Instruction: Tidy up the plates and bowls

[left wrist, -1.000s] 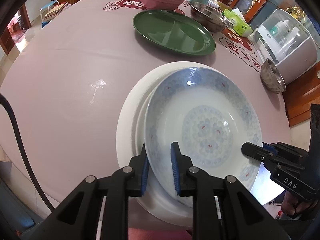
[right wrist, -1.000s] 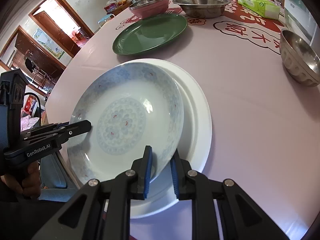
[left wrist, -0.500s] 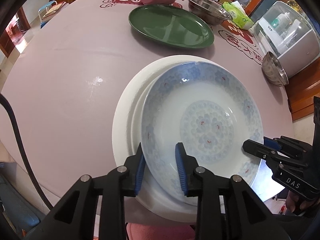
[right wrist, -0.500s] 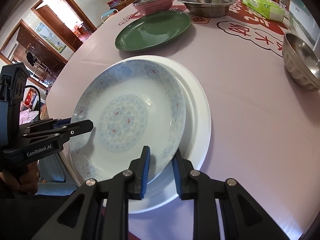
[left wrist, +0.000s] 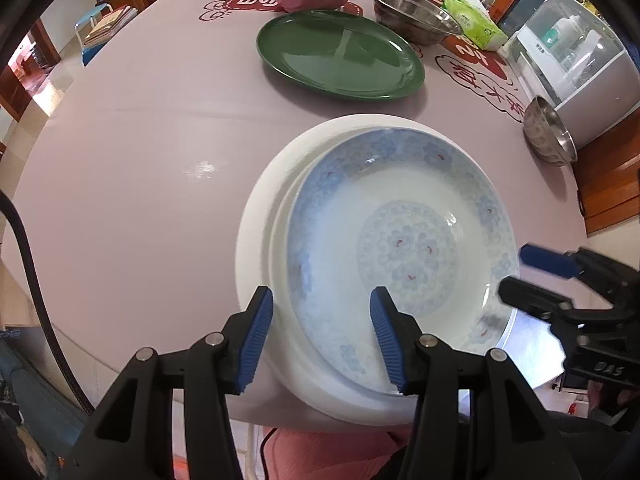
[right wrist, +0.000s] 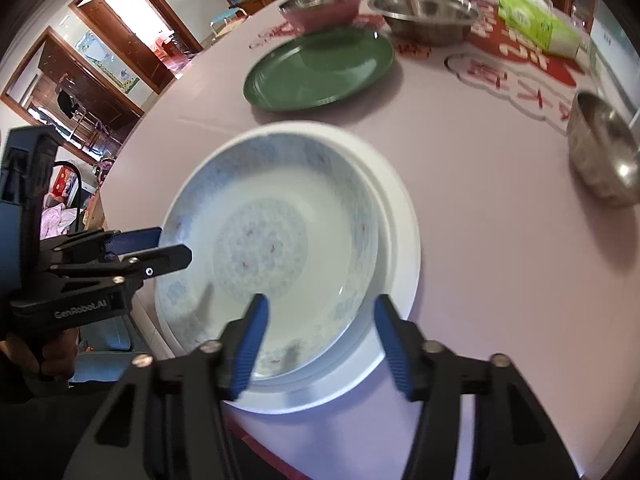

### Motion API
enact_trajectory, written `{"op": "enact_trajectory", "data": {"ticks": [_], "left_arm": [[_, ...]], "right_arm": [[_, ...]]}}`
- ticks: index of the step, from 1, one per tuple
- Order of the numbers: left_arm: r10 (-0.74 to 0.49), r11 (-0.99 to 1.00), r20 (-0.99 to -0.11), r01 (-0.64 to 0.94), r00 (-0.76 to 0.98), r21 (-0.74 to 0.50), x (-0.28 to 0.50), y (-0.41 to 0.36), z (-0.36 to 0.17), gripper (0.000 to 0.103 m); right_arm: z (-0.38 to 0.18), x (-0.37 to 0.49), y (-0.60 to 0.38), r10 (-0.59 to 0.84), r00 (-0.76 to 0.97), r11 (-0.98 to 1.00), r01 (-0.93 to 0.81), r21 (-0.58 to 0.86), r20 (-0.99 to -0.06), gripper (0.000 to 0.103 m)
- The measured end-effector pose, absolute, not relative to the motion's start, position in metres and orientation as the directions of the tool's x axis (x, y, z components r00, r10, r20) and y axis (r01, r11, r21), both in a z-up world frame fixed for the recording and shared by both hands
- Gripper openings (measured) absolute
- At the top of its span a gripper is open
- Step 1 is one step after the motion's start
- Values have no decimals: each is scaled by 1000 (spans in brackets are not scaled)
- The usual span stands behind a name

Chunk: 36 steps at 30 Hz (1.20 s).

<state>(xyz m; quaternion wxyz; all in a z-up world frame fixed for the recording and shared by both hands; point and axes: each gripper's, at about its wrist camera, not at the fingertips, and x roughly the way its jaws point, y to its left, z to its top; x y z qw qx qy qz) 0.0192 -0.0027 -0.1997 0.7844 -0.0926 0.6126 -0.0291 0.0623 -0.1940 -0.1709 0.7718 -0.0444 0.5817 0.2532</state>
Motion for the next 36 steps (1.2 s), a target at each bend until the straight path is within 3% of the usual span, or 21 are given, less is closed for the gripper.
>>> {"op": "enact_trajectory", "data": {"ticks": [14, 18, 36], "left_arm": [[-129, 973, -961, -158, 244, -171, 34, 34, -169, 61], [-94, 981, -965, -142, 244, -132, 42, 43, -162, 69], [-59, 998, -959, 4, 277, -60, 106, 88, -132, 69]], "right_arm": [[-150, 79, -198, 378, 266, 885, -384, 262, -887, 61], [-147, 89, -193, 394, 290, 889, -362, 281, -872, 61], [-147, 123, -175, 399, 383, 917, -145, 373, -833, 61]]}}
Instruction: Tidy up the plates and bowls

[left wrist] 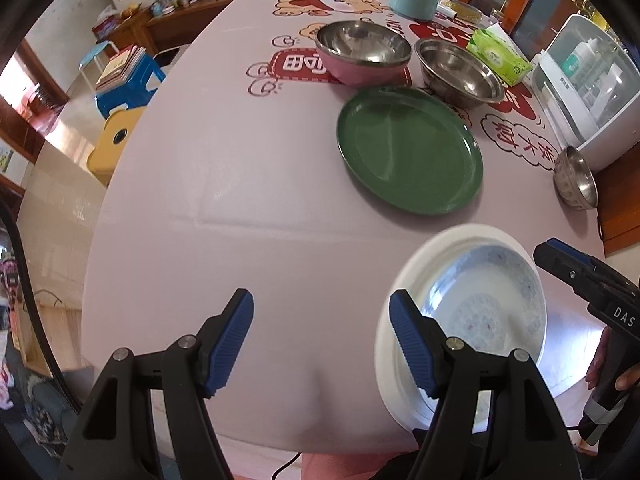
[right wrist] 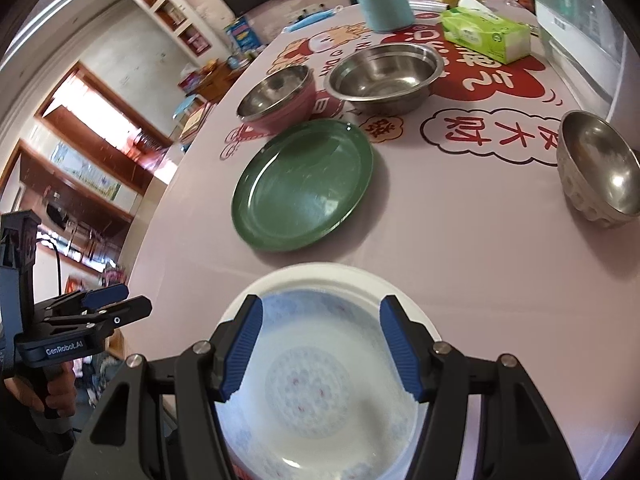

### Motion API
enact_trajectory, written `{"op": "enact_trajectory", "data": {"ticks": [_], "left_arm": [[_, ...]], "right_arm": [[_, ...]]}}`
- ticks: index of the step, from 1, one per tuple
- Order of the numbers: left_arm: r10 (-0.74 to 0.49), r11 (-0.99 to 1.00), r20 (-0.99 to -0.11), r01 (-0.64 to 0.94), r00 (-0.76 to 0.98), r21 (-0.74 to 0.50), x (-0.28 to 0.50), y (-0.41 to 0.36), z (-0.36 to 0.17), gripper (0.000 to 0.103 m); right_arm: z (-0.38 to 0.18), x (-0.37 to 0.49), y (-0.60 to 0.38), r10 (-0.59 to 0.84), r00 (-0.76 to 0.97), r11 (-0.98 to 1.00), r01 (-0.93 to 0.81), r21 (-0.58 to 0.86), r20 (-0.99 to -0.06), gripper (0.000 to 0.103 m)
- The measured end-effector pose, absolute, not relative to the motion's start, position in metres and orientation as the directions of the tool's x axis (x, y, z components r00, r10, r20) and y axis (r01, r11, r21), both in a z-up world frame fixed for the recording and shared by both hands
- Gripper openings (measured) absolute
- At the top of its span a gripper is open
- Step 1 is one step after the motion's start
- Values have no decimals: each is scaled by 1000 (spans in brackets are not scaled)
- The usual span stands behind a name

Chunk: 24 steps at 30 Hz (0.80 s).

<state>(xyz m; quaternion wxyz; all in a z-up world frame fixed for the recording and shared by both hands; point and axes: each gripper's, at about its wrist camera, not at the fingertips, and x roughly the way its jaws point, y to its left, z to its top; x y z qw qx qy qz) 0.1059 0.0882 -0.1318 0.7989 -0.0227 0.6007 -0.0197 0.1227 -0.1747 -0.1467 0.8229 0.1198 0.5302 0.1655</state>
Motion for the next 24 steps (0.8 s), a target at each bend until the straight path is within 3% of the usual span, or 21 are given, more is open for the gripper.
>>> {"op": "enact_trajectory", "data": {"ticks": [24], "left_arm": [[-150, 963, -950, 257, 275, -78, 232, 101, -152, 74]], "right_arm": [[-170, 159, -161, 301, 502, 892, 153, 426, -811, 61]]}}
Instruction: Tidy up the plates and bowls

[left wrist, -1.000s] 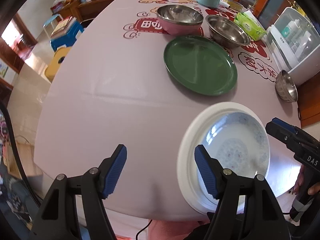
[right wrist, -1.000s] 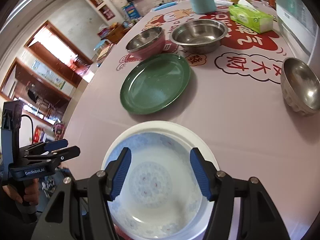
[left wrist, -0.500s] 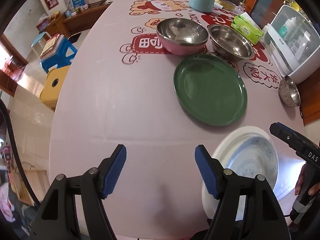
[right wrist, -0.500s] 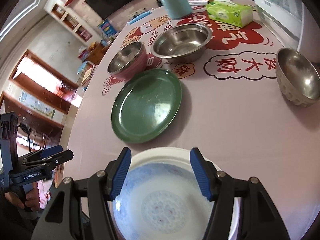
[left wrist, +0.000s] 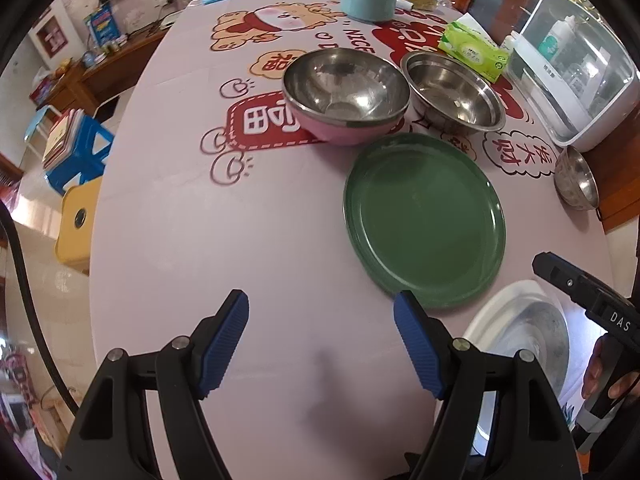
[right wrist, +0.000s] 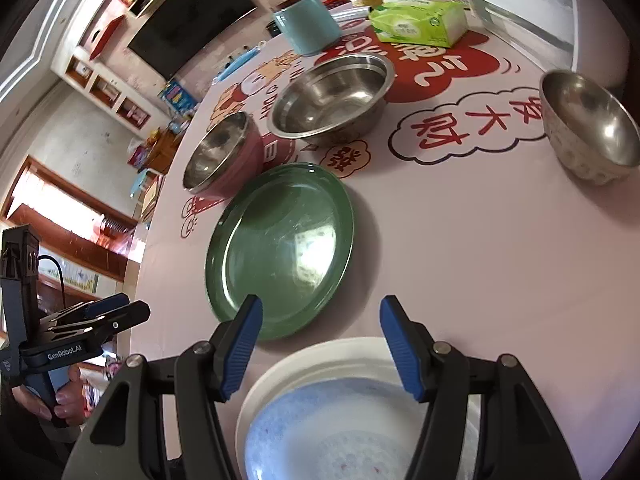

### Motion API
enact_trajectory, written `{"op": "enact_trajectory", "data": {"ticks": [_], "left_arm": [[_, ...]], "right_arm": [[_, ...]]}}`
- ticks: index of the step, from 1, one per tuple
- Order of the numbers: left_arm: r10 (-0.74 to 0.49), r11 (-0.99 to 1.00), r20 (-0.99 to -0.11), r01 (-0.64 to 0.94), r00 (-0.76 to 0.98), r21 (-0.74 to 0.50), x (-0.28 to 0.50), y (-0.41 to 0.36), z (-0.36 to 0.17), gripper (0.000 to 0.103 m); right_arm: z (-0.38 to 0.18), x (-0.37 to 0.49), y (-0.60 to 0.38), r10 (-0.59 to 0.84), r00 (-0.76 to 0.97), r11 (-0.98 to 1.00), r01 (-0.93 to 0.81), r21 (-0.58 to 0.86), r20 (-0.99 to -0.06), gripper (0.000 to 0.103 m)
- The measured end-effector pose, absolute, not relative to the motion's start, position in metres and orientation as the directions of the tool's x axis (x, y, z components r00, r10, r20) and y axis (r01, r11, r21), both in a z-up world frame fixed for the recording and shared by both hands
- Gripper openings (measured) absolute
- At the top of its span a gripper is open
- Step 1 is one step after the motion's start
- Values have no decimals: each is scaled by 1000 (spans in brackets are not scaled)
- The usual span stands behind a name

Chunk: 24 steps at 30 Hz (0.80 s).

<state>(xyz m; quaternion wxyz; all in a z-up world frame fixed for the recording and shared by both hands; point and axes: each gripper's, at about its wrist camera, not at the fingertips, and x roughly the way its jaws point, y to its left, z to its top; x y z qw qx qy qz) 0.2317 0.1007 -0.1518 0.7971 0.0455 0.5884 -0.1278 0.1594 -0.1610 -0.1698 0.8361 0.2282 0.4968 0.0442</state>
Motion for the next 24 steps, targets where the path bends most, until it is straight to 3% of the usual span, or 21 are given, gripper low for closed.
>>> {"op": "enact_trajectory", "data": {"ticks": [24], "left_arm": [[-368, 905, -903, 308, 222, -293, 286, 77, -218, 74]], "right_arm": [[-207, 176, -161, 345, 530, 823, 226, 521, -775, 61]]}}
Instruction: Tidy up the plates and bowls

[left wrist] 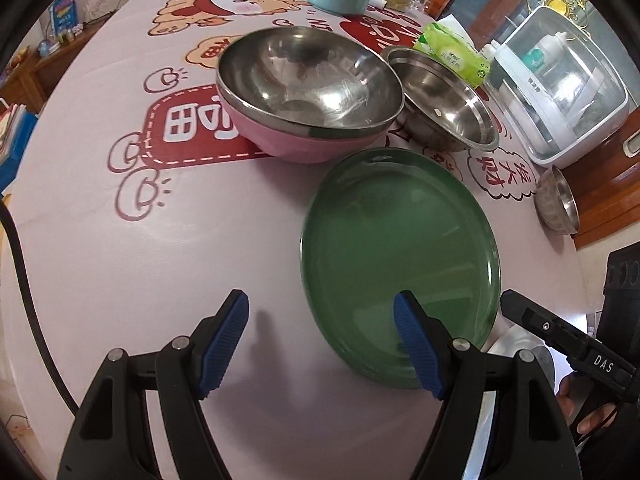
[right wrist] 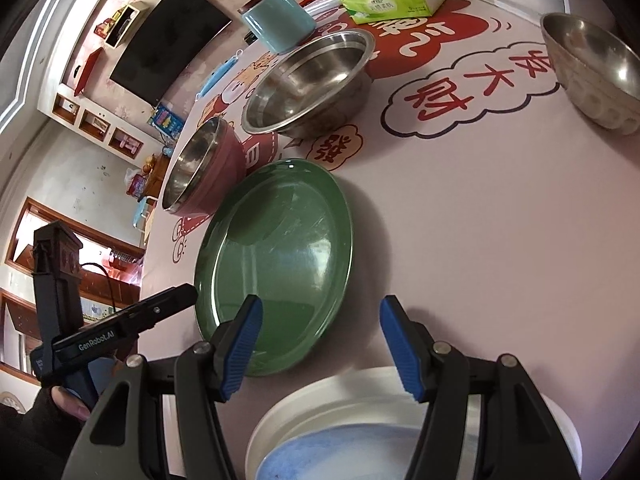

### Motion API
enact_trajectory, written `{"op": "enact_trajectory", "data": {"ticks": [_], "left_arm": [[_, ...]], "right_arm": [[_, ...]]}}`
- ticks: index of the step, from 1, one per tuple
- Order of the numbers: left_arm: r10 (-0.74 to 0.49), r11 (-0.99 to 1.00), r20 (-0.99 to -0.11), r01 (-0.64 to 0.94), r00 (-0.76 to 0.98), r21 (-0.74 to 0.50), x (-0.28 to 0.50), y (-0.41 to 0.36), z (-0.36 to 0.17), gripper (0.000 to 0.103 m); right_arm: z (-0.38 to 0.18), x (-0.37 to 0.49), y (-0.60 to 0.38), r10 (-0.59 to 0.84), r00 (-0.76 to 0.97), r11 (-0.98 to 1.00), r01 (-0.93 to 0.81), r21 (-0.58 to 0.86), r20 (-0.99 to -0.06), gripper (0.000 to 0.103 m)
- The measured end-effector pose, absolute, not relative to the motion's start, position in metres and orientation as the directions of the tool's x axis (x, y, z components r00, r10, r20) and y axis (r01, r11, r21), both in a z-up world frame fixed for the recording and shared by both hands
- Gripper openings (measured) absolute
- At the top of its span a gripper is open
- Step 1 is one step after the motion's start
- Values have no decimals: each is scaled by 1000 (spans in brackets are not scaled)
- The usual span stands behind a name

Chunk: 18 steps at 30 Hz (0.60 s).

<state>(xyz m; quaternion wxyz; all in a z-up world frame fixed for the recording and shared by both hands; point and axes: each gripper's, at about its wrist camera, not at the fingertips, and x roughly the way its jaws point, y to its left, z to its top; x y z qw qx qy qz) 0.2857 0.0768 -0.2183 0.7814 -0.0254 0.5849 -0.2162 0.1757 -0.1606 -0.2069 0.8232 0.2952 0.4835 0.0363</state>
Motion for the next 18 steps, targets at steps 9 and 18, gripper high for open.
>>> {"op": "enact_trajectory", "data": {"ticks": [9, 18], "left_arm": [[-404, 895, -889, 296, 218, -334, 294, 73, -231, 71], [-430, 879, -877, 324, 216, -351, 293, 67, -232, 64]], "right_arm": [[-212, 181, -157, 362, 527, 822, 209, 530, -769, 55], [-215, 188, -154, 366, 516, 832, 192, 521, -775, 37]]}}
